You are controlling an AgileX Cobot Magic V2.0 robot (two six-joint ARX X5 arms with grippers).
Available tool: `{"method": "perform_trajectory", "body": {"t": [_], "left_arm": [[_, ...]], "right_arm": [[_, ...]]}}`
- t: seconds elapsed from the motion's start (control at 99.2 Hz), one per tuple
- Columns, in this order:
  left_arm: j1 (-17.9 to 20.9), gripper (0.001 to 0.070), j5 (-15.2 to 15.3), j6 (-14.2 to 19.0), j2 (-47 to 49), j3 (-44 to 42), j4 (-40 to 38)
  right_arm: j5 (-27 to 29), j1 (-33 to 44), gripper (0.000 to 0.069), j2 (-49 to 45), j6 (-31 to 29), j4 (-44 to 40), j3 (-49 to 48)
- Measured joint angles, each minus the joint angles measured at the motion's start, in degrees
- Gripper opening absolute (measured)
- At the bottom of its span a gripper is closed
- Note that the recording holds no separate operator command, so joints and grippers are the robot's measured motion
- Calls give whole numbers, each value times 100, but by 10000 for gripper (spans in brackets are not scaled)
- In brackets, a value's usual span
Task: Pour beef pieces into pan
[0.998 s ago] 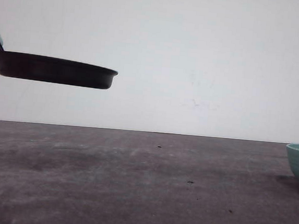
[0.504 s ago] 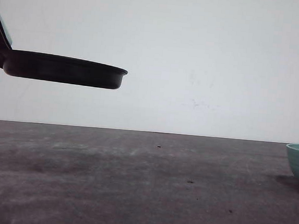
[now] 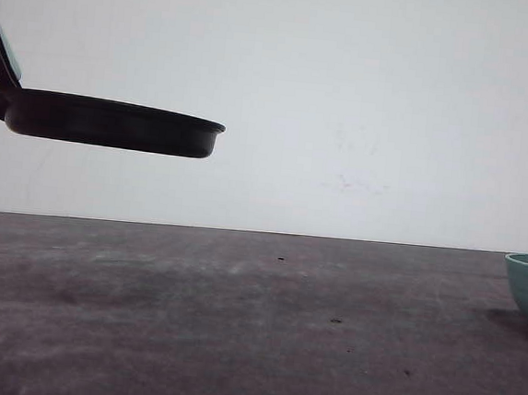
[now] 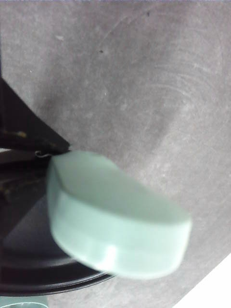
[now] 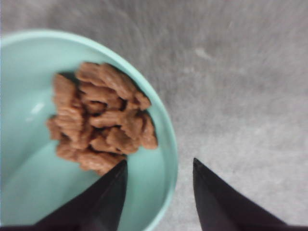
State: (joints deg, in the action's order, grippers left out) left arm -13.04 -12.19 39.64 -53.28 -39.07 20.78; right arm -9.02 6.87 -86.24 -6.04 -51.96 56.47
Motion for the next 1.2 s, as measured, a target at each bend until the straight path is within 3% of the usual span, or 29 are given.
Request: {"method": "perform_trajectory", "body": {"t": [0.192, 0.282, 0.595, 0.837, 1.2], "left_arm": [[0, 25, 0, -66, 0, 0, 0], [0, 25, 0, -105, 0, 0, 2], [-4, 25, 0, -109, 0, 0, 2], [-160, 25, 0, -109, -2, 0, 7], [-533, 25, 0, -68, -435, 0, 79]], "right_arm": [[-2, 0, 69, -52, -20, 83, 0], [-24, 0, 30, -52, -17, 114, 0], [-975, -2, 18, -42, 72, 293, 57], [-2258, -55, 18, 149, -33, 664, 474], [-2380, -1032, 18, 1375, -802, 1788, 680]]}}
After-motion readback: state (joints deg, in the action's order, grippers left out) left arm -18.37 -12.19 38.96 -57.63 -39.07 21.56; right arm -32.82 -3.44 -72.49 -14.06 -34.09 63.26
